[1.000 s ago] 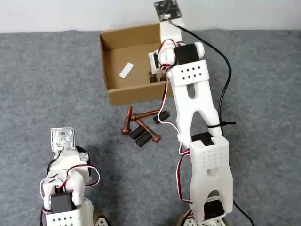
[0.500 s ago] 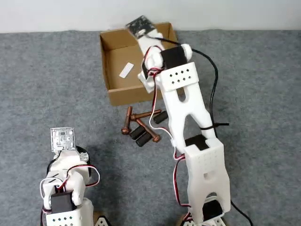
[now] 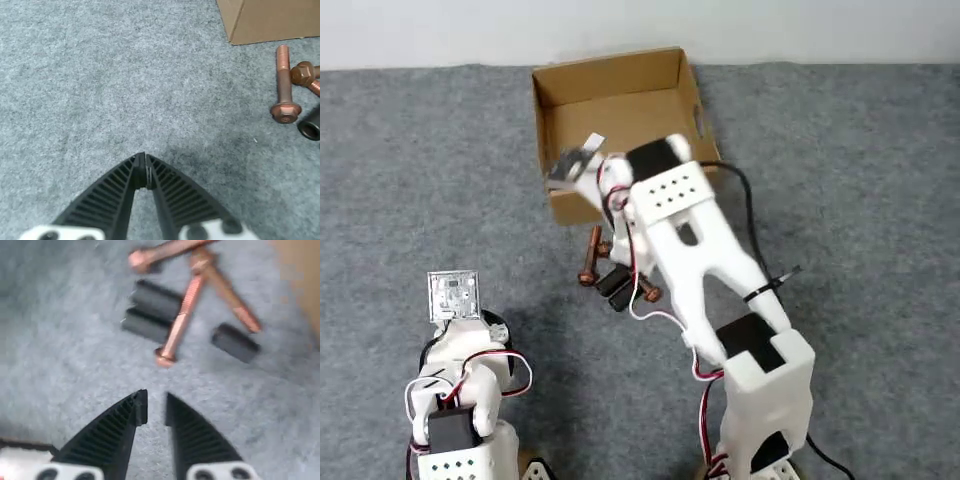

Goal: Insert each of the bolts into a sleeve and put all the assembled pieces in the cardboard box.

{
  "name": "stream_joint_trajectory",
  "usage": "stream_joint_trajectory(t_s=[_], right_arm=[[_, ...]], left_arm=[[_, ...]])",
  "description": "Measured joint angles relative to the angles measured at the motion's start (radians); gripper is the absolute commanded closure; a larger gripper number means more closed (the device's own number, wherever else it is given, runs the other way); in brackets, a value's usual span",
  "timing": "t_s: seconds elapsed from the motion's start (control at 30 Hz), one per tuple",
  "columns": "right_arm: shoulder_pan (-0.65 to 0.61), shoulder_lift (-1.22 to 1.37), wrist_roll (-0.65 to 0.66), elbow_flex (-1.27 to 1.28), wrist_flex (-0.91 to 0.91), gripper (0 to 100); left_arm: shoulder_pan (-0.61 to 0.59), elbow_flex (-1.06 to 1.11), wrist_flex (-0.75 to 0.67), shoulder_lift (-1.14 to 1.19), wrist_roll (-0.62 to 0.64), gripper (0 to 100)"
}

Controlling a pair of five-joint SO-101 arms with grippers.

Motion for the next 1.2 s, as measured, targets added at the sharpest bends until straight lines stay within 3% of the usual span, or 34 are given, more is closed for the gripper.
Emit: stream_joint_trajectory(t_s=[0.3, 0.9, 1.2], right_arm=[[-0.103, 0.071, 0.18, 0.029, 0.0, 80.8], [-0.115, 0.27, 0.23, 0.02, -0.166, 80.9], [-0.098, 0.35, 0.23, 0.008, -0.222, 95.0]], left_arm=[[0.0, 0.0, 0.0, 0.0, 0.0, 100], [0.0, 0.0, 0.0, 0.0, -0.002, 100], [0.0, 0.0, 0.0, 0.0, -0.002, 100]])
